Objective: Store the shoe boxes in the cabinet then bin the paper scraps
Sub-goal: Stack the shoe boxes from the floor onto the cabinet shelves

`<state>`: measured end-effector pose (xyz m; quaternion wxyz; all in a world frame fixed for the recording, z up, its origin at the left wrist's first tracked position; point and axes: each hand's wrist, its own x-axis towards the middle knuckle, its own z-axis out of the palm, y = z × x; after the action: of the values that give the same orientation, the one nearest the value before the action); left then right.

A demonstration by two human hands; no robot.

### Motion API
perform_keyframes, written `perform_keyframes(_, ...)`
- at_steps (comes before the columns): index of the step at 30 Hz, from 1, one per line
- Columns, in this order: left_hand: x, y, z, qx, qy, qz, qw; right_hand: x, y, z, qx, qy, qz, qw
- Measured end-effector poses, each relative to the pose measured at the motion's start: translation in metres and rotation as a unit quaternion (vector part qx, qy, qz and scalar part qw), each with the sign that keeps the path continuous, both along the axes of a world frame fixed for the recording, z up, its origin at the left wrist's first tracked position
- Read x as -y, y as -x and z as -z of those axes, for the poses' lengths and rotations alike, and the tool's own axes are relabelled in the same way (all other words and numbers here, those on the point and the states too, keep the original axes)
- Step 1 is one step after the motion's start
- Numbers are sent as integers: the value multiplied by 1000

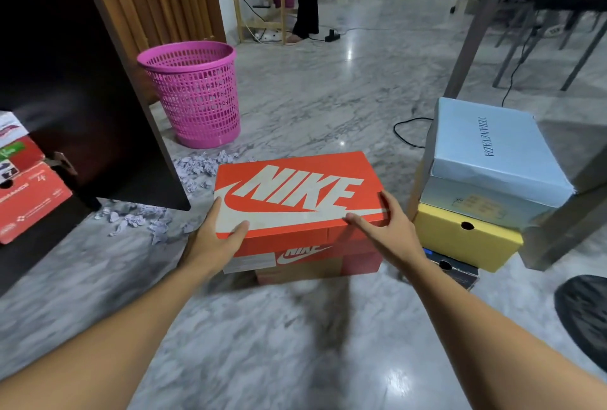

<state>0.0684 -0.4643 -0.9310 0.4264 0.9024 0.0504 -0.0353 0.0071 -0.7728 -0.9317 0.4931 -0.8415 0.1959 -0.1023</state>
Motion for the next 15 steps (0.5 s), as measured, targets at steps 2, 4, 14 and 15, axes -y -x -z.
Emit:
perform_keyframes(2,-8,3,-3,6,-6,1,1000,-4,3,-2,-1,2,-14,1000)
perform_keyframes(4,-18,5,-10,28,-12,-10,999,-11,4,-4,7,5,-25,1000)
perform_keyframes(14,-89,50,-92,159,-44,-61,984,-68,-7,-71,104,41,-121,986)
perform_keyframes(15,-99,55,-102,168,-45,-67,982,-76,-9,-82,115,38,-136,983)
